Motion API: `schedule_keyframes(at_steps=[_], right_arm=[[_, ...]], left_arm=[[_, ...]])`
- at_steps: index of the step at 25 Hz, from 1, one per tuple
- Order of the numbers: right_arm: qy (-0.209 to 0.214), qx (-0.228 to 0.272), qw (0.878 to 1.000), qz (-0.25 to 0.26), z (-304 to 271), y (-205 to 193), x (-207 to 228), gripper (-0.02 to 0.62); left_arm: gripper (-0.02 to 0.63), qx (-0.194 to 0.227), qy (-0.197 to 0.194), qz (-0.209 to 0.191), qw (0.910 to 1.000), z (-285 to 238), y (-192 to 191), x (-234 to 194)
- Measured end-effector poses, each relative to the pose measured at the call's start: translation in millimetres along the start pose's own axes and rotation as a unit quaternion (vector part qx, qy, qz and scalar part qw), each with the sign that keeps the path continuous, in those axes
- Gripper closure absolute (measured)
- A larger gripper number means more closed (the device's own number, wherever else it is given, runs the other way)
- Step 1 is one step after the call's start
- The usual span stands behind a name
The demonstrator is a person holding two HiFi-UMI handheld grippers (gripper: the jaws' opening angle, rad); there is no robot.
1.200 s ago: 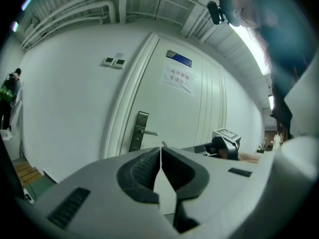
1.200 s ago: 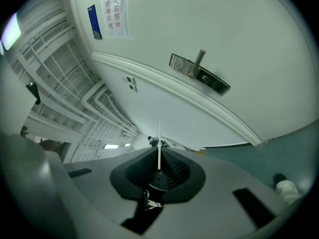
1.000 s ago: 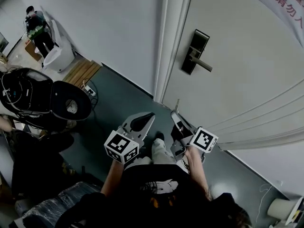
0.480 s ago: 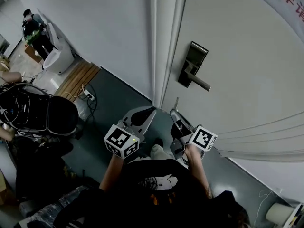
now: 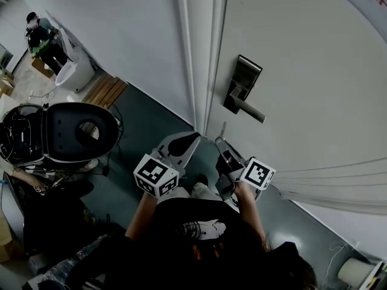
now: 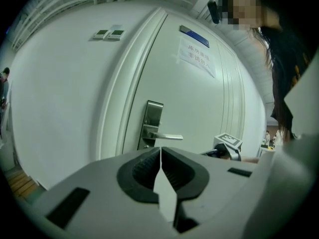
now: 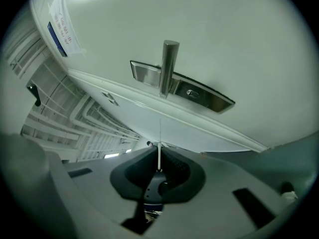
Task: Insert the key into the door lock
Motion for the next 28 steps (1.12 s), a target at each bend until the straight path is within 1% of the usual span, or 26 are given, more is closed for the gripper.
schedule_keyframes(at_steps=[6,11,18,23,25,28], right_arm=[[-0.011,0.022,1.0,-0.002,-1.5,6.6,5.5,0.574],[-0.016,0.041,0.999,0.0,-3.2,4.8,5.5,0.574],[-0.027,0.086,0.996,-0.022,-15.1,1.3,11.0,0.574],[-0.001,0.128,0.99,-0.064,-34.5,4.9,19.1,0.574],[0.007,0.14,0.988,-0.068,-37.5,5.6,18.7,0.574],[0.008,0.155,0.986,-0.068,-39.2,6.2,17.4,0.574]], left_arm=[[0.592,-0.009,-0.027,-0.002,0.9996,-9.9,1.1,-5.2],[0.592,-0.014,-0.069,-0.008,0.9975,-9.5,2.1,-8.4],[0.592,-0.02,-0.126,-0.026,0.9915,2.4,4.6,-19.6],[0.592,-0.023,-0.151,-0.042,0.9874,7.1,2.6,-32.2],[0.592,-0.02,-0.161,-0.046,0.9857,10.1,2.4,-32.8],[0.592,-0.012,-0.173,-0.051,0.9835,14.6,2.5,-32.4]])
Point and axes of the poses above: the fingertips, and each gripper's own axes: z backward along the fingers, x to its right, y out of its top, the point moved 5 cm from there along z, backward along the fingers, and after that the axes turned 2 degrees about y, right-handed, at the moved point
